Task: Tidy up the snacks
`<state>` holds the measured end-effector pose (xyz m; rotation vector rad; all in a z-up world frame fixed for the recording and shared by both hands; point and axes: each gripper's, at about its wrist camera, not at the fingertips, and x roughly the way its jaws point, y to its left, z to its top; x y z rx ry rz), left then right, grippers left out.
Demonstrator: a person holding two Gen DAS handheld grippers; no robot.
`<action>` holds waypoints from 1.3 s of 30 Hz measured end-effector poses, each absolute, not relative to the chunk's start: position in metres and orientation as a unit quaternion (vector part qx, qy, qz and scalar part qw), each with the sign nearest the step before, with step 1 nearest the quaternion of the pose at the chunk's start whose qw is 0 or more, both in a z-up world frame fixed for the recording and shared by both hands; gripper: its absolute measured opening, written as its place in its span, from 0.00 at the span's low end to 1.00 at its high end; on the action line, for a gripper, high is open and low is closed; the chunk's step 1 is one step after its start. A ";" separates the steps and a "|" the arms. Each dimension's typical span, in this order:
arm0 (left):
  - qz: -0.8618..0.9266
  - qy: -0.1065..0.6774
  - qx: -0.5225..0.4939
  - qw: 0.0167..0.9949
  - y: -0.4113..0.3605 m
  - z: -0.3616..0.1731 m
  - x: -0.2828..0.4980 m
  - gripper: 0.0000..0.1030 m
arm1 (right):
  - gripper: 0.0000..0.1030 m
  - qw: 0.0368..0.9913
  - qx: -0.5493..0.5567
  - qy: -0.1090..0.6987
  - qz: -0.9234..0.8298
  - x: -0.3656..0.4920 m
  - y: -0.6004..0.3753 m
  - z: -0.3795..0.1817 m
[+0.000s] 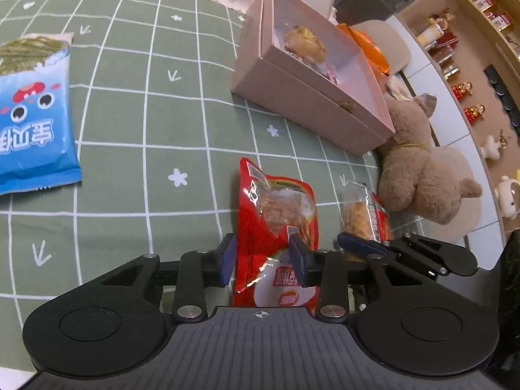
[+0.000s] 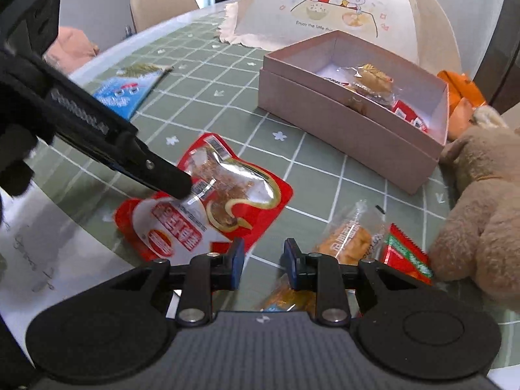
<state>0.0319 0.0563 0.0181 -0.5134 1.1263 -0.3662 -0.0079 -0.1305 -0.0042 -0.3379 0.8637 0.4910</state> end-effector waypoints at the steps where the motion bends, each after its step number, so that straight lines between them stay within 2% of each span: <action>1: -0.175 0.524 -0.245 0.797 0.058 0.017 0.032 0.43 | 0.25 0.867 -0.167 0.410 0.230 -0.009 -0.131 -0.005; 2: -0.179 0.523 -0.252 0.794 0.058 0.016 0.032 0.44 | 0.25 0.868 -0.166 0.409 0.228 -0.009 -0.131 -0.005; 4: -0.186 0.519 -0.270 0.789 0.058 0.015 0.035 0.55 | 0.25 0.870 -0.154 0.409 0.228 -0.007 -0.135 -0.006; 6: -0.187 0.513 -0.286 0.788 0.057 0.013 0.038 0.58 | 0.25 0.871 -0.143 0.411 0.227 -0.006 -0.138 -0.006; 13: -0.204 0.505 -0.253 0.800 0.043 0.038 0.029 0.59 | 0.25 0.872 -0.132 0.413 0.228 -0.005 -0.142 -0.007; 16: -0.252 0.495 -0.281 0.783 0.041 0.050 0.021 0.57 | 0.25 0.872 -0.117 0.414 0.232 -0.006 -0.144 -0.007; 18: -0.280 0.497 -0.309 0.761 0.035 0.048 0.021 0.56 | 0.26 0.872 -0.107 0.414 0.238 -0.007 -0.144 -0.008; 21: -0.236 0.504 -0.267 0.787 0.023 0.045 0.027 0.56 | 0.26 0.874 -0.111 0.409 0.237 -0.009 -0.141 -0.009; 26: -0.201 0.513 -0.264 0.792 0.020 0.033 0.041 0.56 | 0.26 0.874 -0.112 0.407 0.241 -0.012 -0.143 -0.009; 29: -0.211 0.520 -0.249 0.789 0.013 0.029 0.041 0.51 | 0.26 0.875 -0.115 0.403 0.241 -0.017 -0.143 -0.010; 31: -0.214 0.525 -0.242 0.787 0.006 0.024 0.041 0.34 | 0.26 0.877 -0.113 0.400 0.240 -0.019 -0.144 -0.010; 32: -0.213 0.528 -0.237 0.787 0.005 0.021 0.041 0.29 | 0.26 0.878 -0.113 0.399 0.240 -0.019 -0.144 -0.010; 39: -0.193 0.529 -0.218 0.797 0.010 0.023 0.037 0.27 | 0.26 0.887 -0.117 0.383 0.230 -0.024 -0.151 0.003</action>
